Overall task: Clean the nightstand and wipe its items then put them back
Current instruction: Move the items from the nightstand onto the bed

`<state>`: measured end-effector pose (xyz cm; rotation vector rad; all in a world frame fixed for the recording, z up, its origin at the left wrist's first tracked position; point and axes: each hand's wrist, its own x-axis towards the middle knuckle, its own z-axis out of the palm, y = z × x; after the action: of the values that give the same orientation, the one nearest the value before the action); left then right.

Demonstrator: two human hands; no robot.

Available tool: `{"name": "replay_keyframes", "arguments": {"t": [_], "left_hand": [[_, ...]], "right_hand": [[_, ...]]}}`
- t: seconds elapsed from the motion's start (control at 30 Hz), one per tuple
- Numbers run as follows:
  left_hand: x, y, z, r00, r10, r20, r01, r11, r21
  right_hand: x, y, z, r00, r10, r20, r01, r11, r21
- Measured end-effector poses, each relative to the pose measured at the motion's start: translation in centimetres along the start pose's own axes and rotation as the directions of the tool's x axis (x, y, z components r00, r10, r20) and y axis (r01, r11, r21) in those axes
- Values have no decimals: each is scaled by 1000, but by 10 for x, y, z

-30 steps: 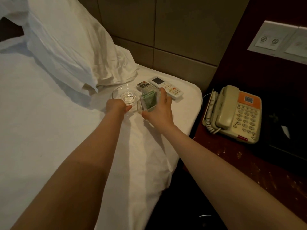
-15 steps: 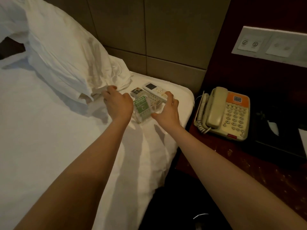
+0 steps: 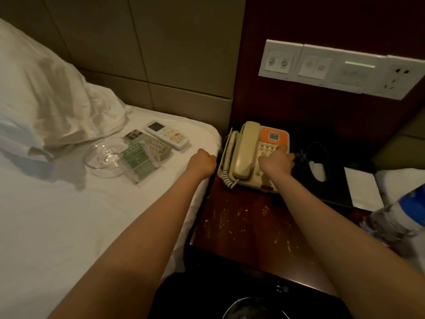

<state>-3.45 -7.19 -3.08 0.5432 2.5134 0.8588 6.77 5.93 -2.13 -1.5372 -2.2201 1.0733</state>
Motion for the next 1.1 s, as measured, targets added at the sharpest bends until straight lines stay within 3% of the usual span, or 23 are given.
{"name": "replay_keyframes", "arguments": {"t": [0.23, 0.5, 0.6, 1.1], "left_hand": [[13, 17, 36, 996, -29, 89, 16, 990, 137], [22, 18, 52, 997, 32, -65, -10, 949, 316], [23, 21, 54, 996, 69, -61, -45, 945, 325], [19, 25, 45, 993, -103, -55, 110, 981, 159]], "right_hand": [[17, 16, 3, 996, -21, 83, 22, 1000, -6], [27, 14, 9, 995, -45, 85, 49, 998, -46], [28, 13, 10, 996, -60, 73, 65, 994, -82], [32, 13, 8, 995, -74, 63, 81, 992, -102]]}}
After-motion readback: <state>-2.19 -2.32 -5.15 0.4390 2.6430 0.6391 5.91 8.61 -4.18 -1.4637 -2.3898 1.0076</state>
